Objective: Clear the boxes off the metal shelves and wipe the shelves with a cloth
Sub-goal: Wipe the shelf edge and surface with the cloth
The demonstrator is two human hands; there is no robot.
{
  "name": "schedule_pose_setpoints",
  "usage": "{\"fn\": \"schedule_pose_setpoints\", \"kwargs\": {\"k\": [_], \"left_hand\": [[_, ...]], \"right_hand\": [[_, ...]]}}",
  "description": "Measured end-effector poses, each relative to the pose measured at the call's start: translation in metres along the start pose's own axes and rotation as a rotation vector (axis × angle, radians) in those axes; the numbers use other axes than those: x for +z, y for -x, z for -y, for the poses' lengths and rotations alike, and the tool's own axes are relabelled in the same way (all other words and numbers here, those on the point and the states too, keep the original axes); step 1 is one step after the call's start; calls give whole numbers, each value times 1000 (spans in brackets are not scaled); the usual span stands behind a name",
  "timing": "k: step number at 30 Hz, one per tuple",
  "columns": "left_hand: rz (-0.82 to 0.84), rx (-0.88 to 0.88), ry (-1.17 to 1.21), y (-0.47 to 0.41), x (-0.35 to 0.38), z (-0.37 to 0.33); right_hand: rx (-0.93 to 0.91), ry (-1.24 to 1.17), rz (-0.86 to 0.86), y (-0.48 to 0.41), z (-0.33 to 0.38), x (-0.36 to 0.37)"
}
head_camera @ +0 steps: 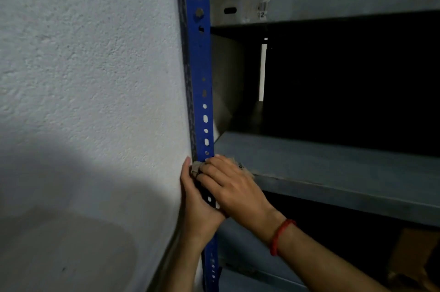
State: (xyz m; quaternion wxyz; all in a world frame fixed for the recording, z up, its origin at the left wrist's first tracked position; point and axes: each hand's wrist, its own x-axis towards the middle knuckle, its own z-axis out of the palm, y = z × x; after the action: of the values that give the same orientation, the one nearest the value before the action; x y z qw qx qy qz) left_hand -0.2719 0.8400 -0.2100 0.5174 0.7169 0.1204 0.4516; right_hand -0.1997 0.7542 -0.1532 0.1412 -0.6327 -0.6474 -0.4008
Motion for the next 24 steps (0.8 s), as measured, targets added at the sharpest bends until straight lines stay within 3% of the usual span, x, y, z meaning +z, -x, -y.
{"fn": "schedule_pose_setpoints", "kwargs": {"k": [7,15,20,24], "left_hand": [[105,136,-156,-4,-13,-4],[35,19,-1,-4,-12,-7],[-52,12,-69,-6,-5,-7],[-125,13,-55,-7,5,-8]], "right_hand": [[108,120,11,93,-20,-27],[585,140,-254,94,-10,-32],[525,26,-156,27,17,3],[452,52,-88,40,10,-6]]}}
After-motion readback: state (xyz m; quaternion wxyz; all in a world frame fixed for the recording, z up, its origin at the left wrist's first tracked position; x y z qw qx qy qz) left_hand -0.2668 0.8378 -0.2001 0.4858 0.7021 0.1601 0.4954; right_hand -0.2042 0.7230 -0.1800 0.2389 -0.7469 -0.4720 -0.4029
